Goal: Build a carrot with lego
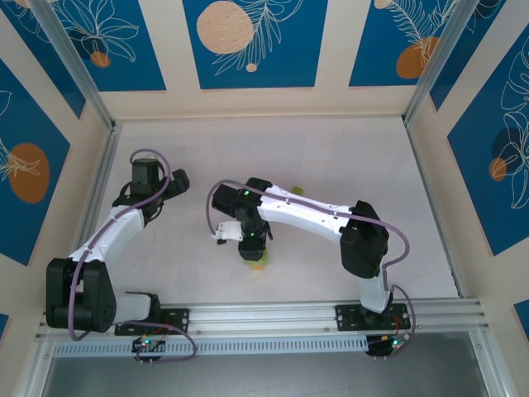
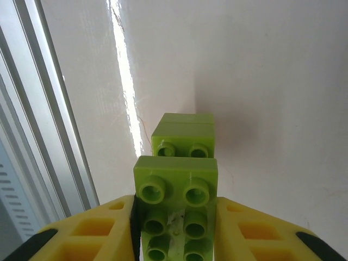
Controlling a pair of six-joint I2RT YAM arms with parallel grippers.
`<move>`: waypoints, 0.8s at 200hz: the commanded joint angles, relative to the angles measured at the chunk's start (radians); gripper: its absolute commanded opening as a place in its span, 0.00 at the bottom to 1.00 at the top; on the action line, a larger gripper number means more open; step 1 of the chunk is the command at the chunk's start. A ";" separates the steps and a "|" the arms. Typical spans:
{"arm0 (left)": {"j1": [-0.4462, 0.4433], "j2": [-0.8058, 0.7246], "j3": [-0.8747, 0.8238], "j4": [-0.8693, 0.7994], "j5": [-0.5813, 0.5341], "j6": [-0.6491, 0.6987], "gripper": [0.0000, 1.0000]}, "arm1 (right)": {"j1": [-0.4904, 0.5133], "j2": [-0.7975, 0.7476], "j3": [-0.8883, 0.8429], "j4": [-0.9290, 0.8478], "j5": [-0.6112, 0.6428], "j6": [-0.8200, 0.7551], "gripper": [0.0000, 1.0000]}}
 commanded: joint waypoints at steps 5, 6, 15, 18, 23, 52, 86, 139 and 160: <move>0.006 -0.013 0.021 0.009 0.007 0.016 0.98 | -0.005 0.004 -0.013 0.004 -0.031 -0.014 0.43; 0.006 -0.013 0.021 0.011 0.007 0.016 0.98 | -0.005 0.002 -0.013 0.005 -0.030 -0.014 0.44; 0.006 -0.013 0.021 0.011 0.007 0.016 0.98 | -0.007 -0.005 -0.013 0.010 -0.028 -0.013 0.48; 0.006 -0.013 0.021 0.012 0.008 0.016 0.98 | -0.006 -0.008 -0.013 0.012 -0.028 -0.012 0.48; 0.007 -0.012 0.021 0.012 0.008 0.016 0.98 | -0.008 -0.012 -0.012 0.012 -0.029 -0.013 0.49; 0.006 -0.013 0.021 0.012 0.011 0.016 0.98 | -0.010 -0.022 -0.006 0.011 -0.024 -0.013 0.61; 0.007 -0.012 0.020 0.022 0.025 0.019 0.98 | -0.017 -0.077 0.019 0.041 -0.007 -0.002 0.69; 0.005 -0.122 -0.108 0.266 0.329 0.085 0.98 | -0.144 -0.260 0.123 0.140 0.197 0.248 0.73; -0.023 -0.251 -0.288 0.589 0.585 0.077 0.99 | -0.320 -0.290 0.088 0.111 0.259 0.459 0.74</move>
